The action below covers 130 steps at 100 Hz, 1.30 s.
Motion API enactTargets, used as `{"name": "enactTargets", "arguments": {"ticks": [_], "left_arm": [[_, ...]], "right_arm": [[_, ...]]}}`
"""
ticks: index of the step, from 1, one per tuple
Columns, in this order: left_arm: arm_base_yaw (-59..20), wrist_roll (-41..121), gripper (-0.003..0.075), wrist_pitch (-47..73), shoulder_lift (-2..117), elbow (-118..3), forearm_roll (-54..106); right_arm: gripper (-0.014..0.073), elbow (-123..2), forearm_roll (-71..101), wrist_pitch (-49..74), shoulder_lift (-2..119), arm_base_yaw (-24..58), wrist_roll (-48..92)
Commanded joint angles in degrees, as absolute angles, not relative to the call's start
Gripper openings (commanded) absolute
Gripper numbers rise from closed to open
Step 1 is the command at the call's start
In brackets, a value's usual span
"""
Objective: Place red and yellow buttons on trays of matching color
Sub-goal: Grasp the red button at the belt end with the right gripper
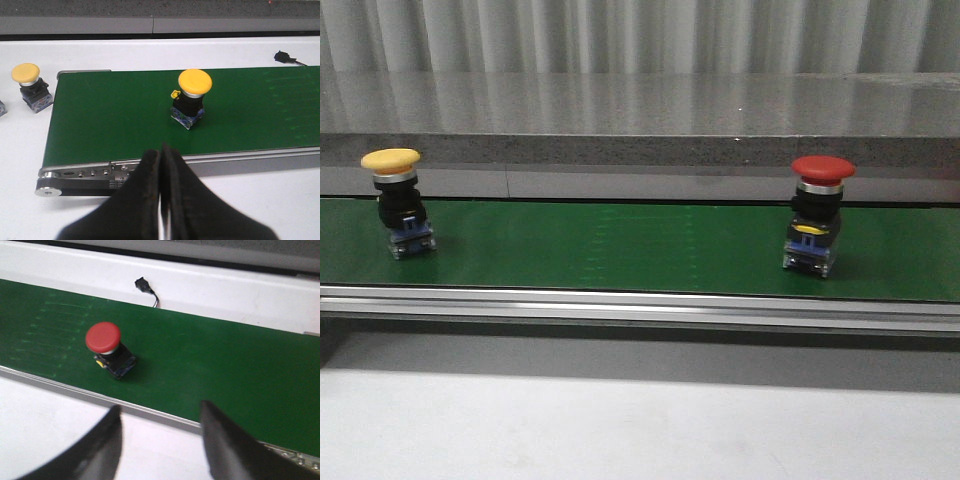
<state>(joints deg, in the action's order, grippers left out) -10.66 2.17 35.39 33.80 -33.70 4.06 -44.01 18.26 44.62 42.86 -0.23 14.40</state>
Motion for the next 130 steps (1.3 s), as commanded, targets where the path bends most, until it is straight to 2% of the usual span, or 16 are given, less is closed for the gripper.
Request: {"name": "enactTargets", "arguments": {"ticks": [1,5,18,33,90,98,110,117,122,130], "left_arm": [[-11.20,2.25,-0.0020,31.69,33.80,-35.16,4.48],[-11.20,2.25,-0.0020,31.69,33.80,-35.16,4.48],[-11.20,2.25,-0.0020,31.61,33.80,-35.16,4.48],[-11.20,2.25,-0.0020,31.61,33.80,-35.16,4.48],[-11.20,2.25,-0.0020,31.57,33.80,-35.16,4.48],[-11.20,2.25,-0.0020,31.57,33.80,-35.16,4.48],[-11.20,2.25,-0.0020,31.57,33.80,-35.16,4.48],[-11.20,2.25,-0.0020,31.57,33.80,-35.16,4.48],[-11.20,2.25,-0.0020,31.57,33.80,-35.16,4.48],[-11.20,2.25,-0.0020,31.57,33.80,-35.16,4.48]], "right_arm": [[0.0636,-48.02,21.13,43.32,47.36,-0.20,14.36],[0.0670,-49.02,21.32,44.60,49.71,-0.20,14.36],[0.0636,-51.58,22.23,47.65,56.73,-0.20,14.36],[0.0634,-54.53,22.29,48.84,64.53,-0.20,14.99],[0.0623,-59.78,20.92,43.01,82.08,2.25,18.40],[0.0538,-59.95,19.91,42.57,82.91,2.25,18.40],[0.0265,-59.94,19.62,42.50,83.29,2.25,18.40],[0.0146,-59.94,19.62,41.90,83.29,2.25,18.40],[0.0114,-59.94,19.62,41.69,83.29,2.25,18.35],[0.0114,-59.96,19.62,41.49,83.22,2.25,18.35]]}}
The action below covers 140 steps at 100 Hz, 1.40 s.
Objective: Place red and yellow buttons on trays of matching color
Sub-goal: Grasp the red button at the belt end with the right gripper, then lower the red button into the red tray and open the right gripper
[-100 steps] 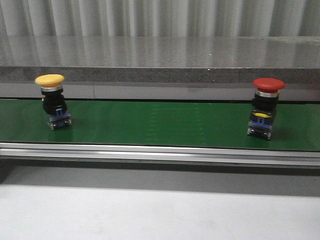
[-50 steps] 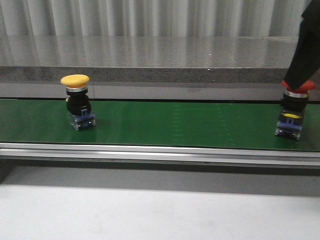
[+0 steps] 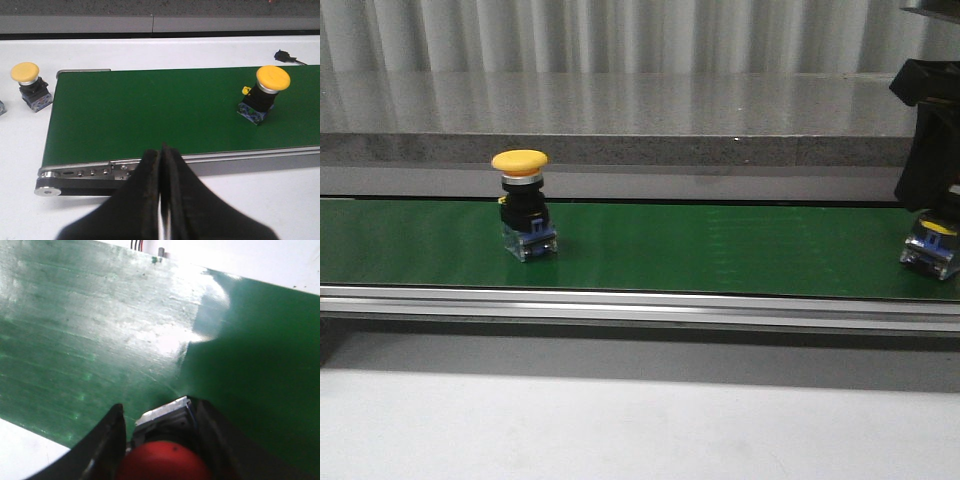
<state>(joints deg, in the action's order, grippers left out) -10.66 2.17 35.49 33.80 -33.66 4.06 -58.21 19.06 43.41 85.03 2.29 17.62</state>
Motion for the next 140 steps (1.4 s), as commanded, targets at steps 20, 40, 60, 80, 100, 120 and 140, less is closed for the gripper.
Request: {"name": "enactTargets", "arguments": {"ticks": [20,40,60,80,100,120,140], "left_arm": [[-11.20,2.25,-0.0020,31.47,33.80,-35.16,4.48],[-11.20,2.25,-0.0020,31.47,33.80,-35.16,4.48],[-11.20,2.25,-0.0020,31.47,33.80,-35.16,4.48],[-11.20,2.25,-0.0020,31.47,33.80,-35.16,4.48],[-11.20,2.25,-0.0020,31.47,33.80,-35.16,4.48],[-11.20,2.25,-0.0020,31.47,33.80,-35.16,4.48],[-11.20,2.25,-0.0020,31.47,33.80,-35.16,4.48]], "right_arm": [[0.0114,-60.55,18.27,38.61,81.24,-1.47,15.71],[0.0114,-65.71,15.37,38.05,80.13,-11.91,11.33],[0.0114,-71.90,15.32,36.73,80.20,-24.03,8.49],[0.0114,-77.74,15.32,36.05,84.40,-32.17,6.90],[0.0114,-84.06,15.43,34.80,92.43,-36.69,4.37],[0.0113,-87.61,15.44,31.25,99.93,-37.63,4.37],[0.0113,-87.61,16.74,26.46,105.92,-37.63,4.37]]}}
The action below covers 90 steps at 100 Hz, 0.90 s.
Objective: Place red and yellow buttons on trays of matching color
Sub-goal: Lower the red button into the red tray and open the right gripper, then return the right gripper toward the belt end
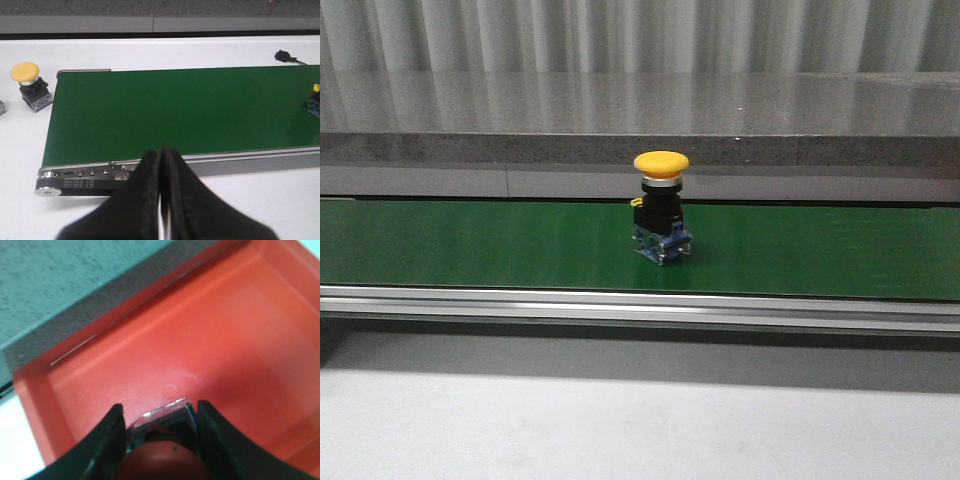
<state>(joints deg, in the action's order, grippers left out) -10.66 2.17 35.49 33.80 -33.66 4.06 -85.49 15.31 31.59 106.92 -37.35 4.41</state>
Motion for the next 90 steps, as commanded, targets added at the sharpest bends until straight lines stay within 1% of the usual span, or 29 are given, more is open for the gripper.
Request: {"name": "enactTargets", "arguments": {"ticks": [1,40,49,61,68,80,85,90], "left_arm": [[-11.20,2.25,-0.0020,31.47,33.80,-35.16,4.48],[-11.20,2.25,-0.0020,31.47,33.80,-35.16,4.48],[-11.20,2.25,-0.0020,31.47,33.80,-35.16,4.48],[-11.20,2.25,-0.0020,31.47,33.80,-35.16,4.48],[-11.20,2.25,-0.0020,31.47,33.80,-35.16,4.48],[-11.20,2.25,-0.0020,31.47,33.80,-35.16,4.48],[-11.20,2.25,-0.0020,31.47,33.80,-35.16,4.48],[-11.20,2.25,-0.0020,31.47,33.80,-35.16,4.48]], "right_arm": [[0.0113,-87.61,16.89,26.33,106.10,-37.63,4.37],[0.0113,-87.61,17.94,21.82,112.84,-37.51,4.37],[0.0129,-87.61,17.94,22.09,113.70,-37.51,4.37],[0.0211,-87.61,17.94,22.48,114.22,-37.51,4.37],[0.0286,-87.61,17.94,22.38,114.22,-37.51,4.37],[0.0452,-87.61,17.94,22.22,114.22,-37.51,4.37],[0.0499,-87.61,17.94,22.22,114.22,-37.51,4.37],[0.0528,-87.61,17.94,22.03,114.22,-37.51,4.37]]}}
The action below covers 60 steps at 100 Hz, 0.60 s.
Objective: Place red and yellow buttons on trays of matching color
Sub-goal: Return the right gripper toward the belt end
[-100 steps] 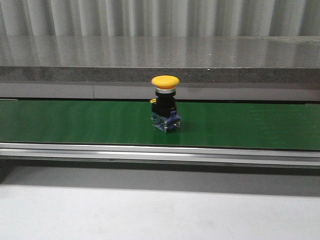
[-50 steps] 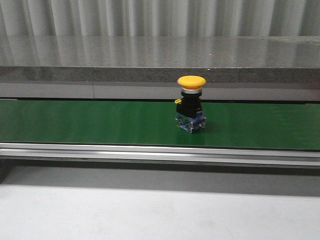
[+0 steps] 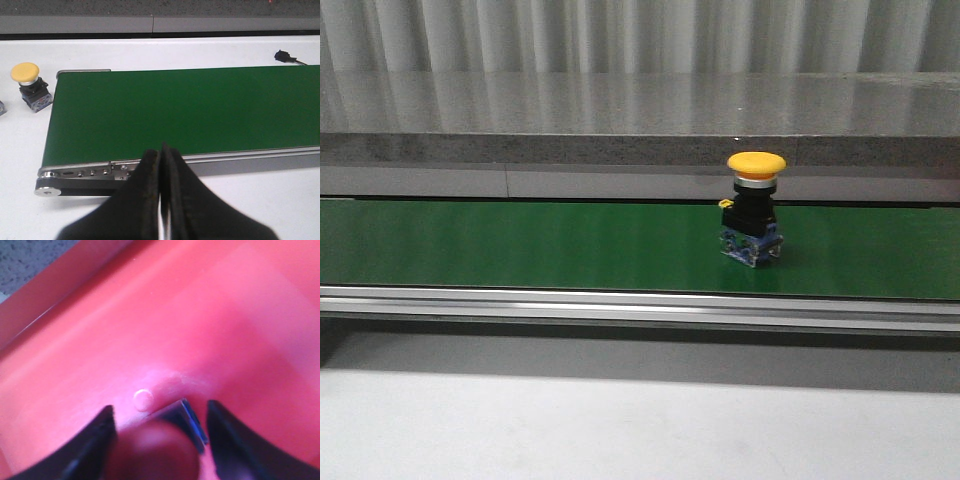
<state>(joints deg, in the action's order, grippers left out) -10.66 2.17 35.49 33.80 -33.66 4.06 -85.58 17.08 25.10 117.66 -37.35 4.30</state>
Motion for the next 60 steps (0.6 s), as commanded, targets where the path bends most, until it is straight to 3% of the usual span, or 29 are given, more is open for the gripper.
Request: {"name": "enactTargets", "arguments": {"ticks": [1,27,60], "left_arm": [[-11.20,2.25,-0.0020,31.47,33.80,-35.16,4.48],[-11.20,2.25,-0.0020,31.47,33.80,-35.16,4.48],[-11.20,2.25,-0.0020,31.47,33.80,-35.16,4.48]], "right_arm": [[0.0531,-87.61,17.94,22.03,114.22,-37.51,4.37],[0.0531,-85.45,17.88,20.73,110.85,-37.44,4.43],[0.0531,-72.29,17.69,18.33,93.56,-36.48,5.37]]}}
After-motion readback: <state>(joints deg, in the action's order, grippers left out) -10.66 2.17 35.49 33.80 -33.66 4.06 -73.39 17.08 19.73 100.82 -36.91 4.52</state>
